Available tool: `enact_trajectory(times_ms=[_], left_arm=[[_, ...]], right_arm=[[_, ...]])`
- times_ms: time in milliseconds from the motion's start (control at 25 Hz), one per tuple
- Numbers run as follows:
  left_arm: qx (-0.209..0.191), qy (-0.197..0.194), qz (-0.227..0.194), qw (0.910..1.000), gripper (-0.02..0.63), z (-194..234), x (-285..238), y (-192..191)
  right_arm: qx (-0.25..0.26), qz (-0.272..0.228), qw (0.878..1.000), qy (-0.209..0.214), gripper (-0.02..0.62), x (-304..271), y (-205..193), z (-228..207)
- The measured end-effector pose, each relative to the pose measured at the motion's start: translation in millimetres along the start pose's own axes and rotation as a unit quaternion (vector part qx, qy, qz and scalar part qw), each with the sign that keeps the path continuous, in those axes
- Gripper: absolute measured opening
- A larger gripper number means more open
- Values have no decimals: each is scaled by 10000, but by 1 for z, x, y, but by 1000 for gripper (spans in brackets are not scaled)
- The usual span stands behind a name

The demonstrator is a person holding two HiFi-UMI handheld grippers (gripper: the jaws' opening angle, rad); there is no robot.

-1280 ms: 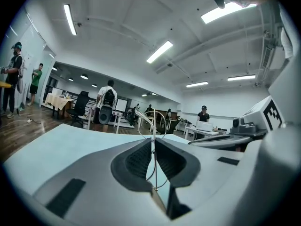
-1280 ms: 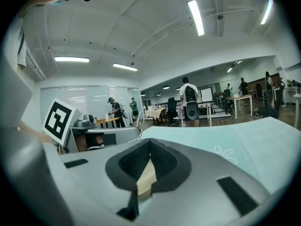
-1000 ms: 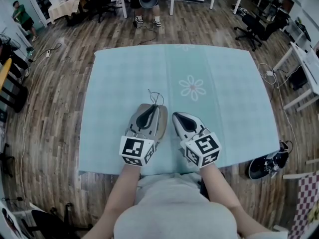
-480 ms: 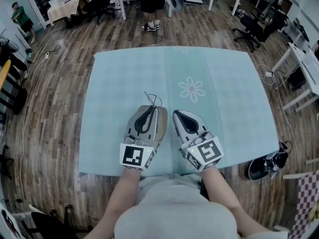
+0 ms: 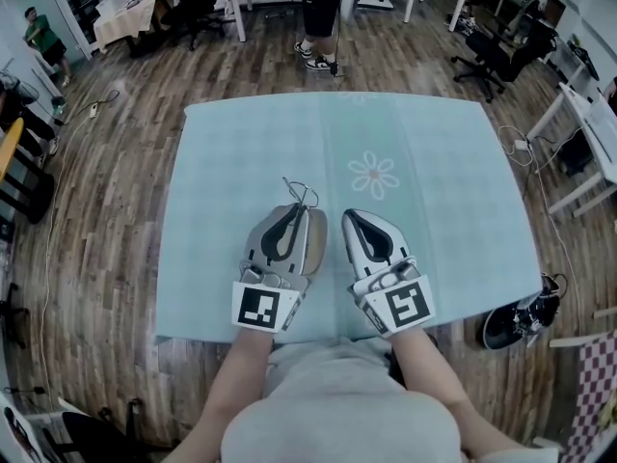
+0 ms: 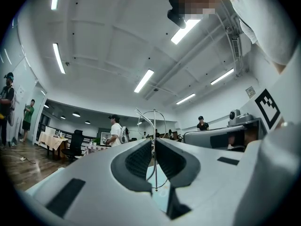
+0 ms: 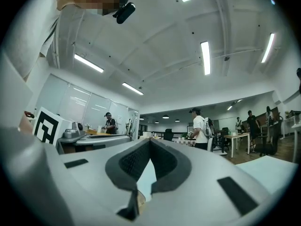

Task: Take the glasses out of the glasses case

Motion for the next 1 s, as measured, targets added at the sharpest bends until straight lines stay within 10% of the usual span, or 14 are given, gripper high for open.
enact_trajectory(times_ms=[1000], left_arm=[[-17,-117,-41,9999,34,-12,-7,7]], right_arm=[[9,-22,10000,-91,6,9,4,-7]])
Point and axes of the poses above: the fingertips, and each gripper's own axes: x backward along the fingers, z to its left, y out of its top, the point moved 8 cm from there along x, backward along the fingers, and after that the axes turned 13 degrees about -x, right-handed, at the moved point
